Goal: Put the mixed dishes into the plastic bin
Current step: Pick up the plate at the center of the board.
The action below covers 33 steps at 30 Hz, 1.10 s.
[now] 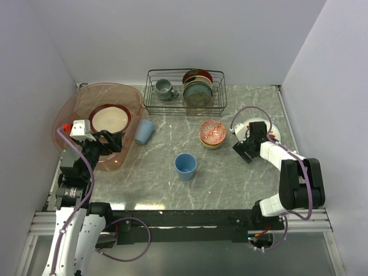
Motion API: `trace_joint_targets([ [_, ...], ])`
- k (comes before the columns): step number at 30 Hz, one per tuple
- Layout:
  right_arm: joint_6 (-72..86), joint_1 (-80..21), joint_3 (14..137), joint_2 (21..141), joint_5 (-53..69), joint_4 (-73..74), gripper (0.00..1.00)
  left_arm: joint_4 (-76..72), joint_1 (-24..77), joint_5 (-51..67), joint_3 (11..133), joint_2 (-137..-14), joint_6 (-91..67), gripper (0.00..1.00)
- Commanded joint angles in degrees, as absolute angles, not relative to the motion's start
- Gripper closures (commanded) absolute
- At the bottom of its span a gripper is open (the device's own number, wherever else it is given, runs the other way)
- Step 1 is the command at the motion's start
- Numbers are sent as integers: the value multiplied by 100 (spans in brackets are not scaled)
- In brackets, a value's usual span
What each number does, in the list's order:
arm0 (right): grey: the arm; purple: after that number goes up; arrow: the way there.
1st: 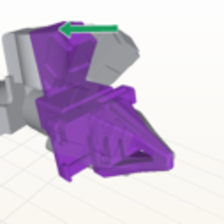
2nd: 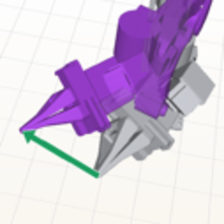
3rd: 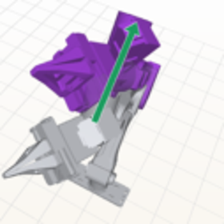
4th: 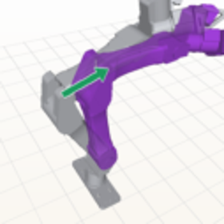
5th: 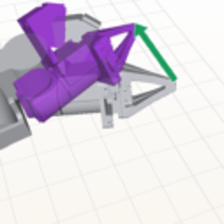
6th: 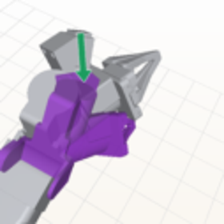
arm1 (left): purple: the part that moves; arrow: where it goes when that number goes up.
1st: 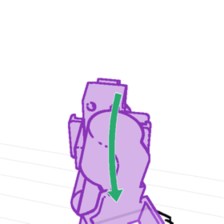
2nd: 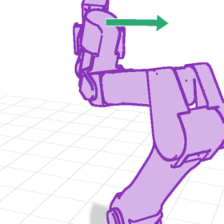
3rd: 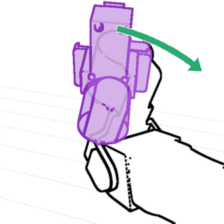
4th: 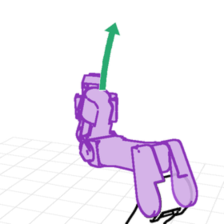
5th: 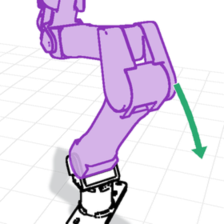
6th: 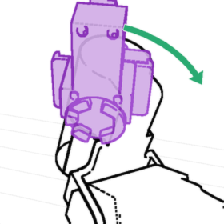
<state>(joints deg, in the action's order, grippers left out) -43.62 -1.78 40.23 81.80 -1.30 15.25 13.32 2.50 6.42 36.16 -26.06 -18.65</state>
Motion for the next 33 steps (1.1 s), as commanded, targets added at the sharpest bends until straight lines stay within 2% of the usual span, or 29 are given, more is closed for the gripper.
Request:
trace_joint_targets([
  [1, -4518, -316, 4297, 8533, -851, 1002, 16, 1266, 272, 519, 3665, -2549, -1723, 1],
  [5, -4509, -360, 4342, 8929, -1037, 905, 27, 1266, 281, 501, 3665, -2558, -1731, 1],
  [6, -4517, -369, 4333, 8982, -1055, 862, 33, 1266, 281, 492, 3665, -2558, -1731, 1],
  [8, -4491, -369, 4377, 9096, -1063, 896, 40, 1266, 281, 492, 3656, -2575, -1723, 1],
  [9, -4456, -369, 4394, 9114, -1081, 914, 47, 1266, 281, 492, 3665, -2575, -1723, 1],
  [19, -4535, -378, 4596, 9272, -1028, 1265, 75, 1283, 281, 457, 3665, -2593, -1714, 1],
  [23, -4439, -387, 4684, 9395, -984, 1520, 94, 1292, 281, 457, 3665, -2575, -1714, 1],
  [26, -4324, -387, 4693, 9404, -976, 1547, 100, 1283, 281, 466, 3665, -2575, -1714, 1],
  [33, -4411, -378, 4492, 8825, -905, 1468, 100, 1283, 290, 466, 3656, -2566, -1723, 1],
])
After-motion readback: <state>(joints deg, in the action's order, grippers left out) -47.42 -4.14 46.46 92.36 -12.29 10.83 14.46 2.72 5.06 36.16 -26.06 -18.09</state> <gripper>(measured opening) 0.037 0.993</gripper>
